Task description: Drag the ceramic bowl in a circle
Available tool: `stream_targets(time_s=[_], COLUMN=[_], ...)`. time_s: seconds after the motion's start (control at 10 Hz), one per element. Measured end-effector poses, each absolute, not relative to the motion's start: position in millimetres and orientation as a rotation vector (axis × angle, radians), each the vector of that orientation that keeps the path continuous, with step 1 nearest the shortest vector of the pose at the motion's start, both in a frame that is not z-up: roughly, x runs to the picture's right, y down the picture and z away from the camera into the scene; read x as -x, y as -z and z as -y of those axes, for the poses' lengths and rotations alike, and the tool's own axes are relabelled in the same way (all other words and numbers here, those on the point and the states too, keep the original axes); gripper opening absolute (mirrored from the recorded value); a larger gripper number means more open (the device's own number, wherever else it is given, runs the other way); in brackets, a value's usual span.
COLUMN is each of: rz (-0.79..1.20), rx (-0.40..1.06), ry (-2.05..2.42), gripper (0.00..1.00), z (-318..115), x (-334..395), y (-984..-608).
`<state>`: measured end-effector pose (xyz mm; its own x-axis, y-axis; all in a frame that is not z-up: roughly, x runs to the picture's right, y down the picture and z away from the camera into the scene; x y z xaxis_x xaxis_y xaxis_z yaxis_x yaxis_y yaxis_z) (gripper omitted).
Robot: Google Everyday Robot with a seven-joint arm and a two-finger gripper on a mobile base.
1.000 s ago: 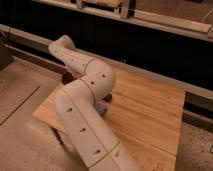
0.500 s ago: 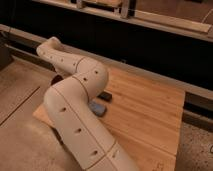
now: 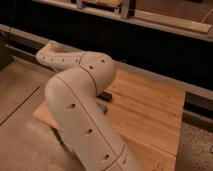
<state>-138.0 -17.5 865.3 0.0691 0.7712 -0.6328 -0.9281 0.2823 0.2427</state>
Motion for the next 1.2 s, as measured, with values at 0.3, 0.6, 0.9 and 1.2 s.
stream_targets(time_s=[0.3,0.6,0.9,1.2], rz=[-0.809,-0.823,-0.788,-0.733], rx=[0.208,0.177,0.2,0.241], ry=[-1.409,-1.471,-1.503,-1.52], gripper=[0.19,0.19,0.19,0.19], z=[32,50,62,71], x=[99,87,105,126], y=[-871,-887,-905,-906])
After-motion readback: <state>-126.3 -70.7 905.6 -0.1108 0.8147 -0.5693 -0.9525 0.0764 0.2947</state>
